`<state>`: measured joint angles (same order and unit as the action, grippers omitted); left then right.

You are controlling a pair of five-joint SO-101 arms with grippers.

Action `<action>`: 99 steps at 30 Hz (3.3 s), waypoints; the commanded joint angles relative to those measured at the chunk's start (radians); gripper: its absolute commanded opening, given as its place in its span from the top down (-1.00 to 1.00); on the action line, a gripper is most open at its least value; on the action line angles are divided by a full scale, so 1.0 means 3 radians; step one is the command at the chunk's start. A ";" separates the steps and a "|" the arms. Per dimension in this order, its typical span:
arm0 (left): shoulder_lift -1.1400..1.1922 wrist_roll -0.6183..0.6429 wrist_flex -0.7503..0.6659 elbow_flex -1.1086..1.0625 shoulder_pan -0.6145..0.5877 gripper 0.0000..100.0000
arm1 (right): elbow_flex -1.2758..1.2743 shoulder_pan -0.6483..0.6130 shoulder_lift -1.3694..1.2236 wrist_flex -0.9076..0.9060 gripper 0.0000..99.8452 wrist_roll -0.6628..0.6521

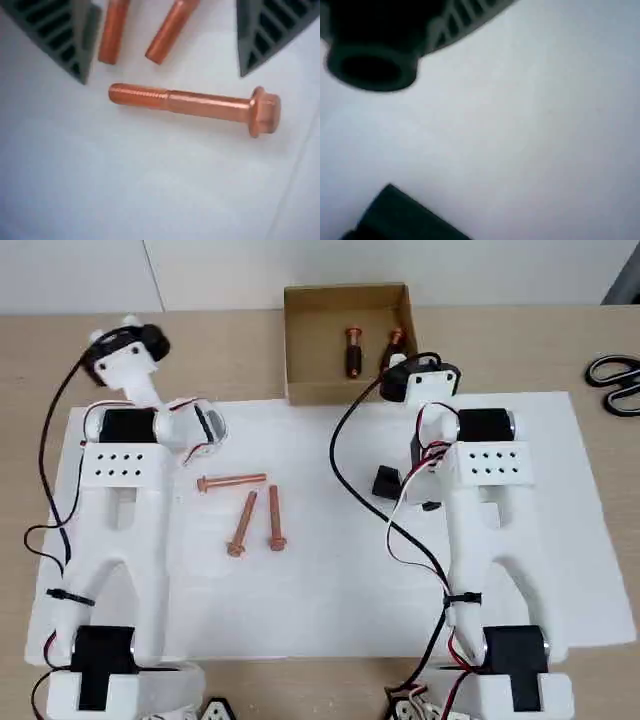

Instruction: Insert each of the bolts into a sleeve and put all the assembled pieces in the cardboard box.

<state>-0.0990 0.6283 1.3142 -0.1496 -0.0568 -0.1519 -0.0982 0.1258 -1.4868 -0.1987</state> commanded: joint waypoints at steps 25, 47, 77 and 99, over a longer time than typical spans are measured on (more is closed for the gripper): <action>-0.0148 0.1831 -0.1703 -0.1655 0.0087 0.32 | 0.0026 -0.0028 0.0074 0.0003 0.99 0.0000; -0.0143 0.1816 -0.2496 -0.2161 0.0087 0.77 | 0.0015 -0.0028 0.0074 -0.0008 0.99 0.0000; -0.0174 0.1816 -0.2874 -0.2171 0.0271 0.84 | 0.0010 -0.0033 0.0074 -0.0008 0.99 0.0000; -0.0026 0.1836 -0.2833 -0.2100 0.0245 0.75 | 0.0010 -0.0033 0.0074 0.0018 0.99 0.0005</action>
<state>-0.1051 1.1730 0.4672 -0.8109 0.0199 -0.1519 -0.1059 0.1258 -1.4868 -0.1987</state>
